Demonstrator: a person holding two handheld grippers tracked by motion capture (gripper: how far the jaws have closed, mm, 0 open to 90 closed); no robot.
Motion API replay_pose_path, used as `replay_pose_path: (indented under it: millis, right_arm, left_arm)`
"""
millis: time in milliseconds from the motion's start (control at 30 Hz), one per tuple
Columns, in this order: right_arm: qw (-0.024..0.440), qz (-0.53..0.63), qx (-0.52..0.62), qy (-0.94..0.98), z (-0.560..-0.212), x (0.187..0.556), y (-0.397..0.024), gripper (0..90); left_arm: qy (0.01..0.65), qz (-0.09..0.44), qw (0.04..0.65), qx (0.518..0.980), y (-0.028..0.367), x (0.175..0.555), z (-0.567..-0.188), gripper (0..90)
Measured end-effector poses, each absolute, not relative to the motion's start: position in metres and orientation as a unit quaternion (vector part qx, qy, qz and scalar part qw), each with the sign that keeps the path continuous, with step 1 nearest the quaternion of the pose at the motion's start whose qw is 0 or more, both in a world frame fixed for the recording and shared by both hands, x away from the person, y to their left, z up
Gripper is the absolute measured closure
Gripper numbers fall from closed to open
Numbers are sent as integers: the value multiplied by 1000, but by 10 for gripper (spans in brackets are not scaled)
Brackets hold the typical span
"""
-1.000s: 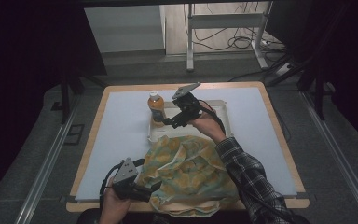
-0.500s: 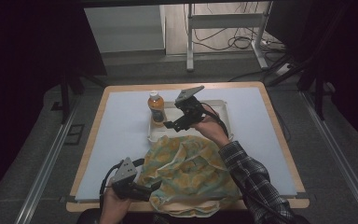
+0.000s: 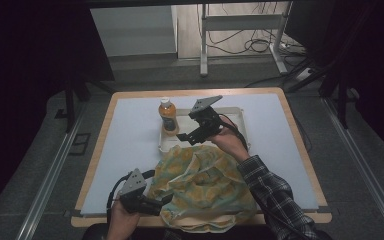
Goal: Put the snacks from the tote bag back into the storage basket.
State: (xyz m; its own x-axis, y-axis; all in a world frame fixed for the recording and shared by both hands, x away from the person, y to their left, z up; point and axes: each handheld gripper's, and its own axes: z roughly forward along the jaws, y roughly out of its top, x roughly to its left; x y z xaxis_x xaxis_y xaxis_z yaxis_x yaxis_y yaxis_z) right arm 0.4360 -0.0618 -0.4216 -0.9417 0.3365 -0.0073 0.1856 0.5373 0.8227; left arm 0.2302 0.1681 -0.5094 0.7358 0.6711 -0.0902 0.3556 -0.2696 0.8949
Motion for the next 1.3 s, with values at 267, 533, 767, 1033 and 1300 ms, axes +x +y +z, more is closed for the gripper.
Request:
replay_pose_path:
  millis: [267, 533, 767, 1033, 1300]
  right_arm:
    - [81, 458, 151, 872, -424, 431, -69, 42]
    - [84, 456, 152, 873, -426, 426, -77, 42]
    - [84, 455, 154, 873, -427, 422, -82, 42]
    - [83, 452, 154, 875, -428, 416, -87, 42]
    - [85, 455, 157, 872, -429, 411, -95, 42]
  left_arm:
    - [332, 153, 510, 778, 169, 231, -510, 1]
    - [332, 150, 510, 779, 169, 231, -510, 1]
    - [331, 148, 509, 781, 169, 231, -510, 1]
    - [332, 144, 512, 779, 169, 232, -511, 1]
    - [333, 142, 512, 779, 169, 232, -511, 1]
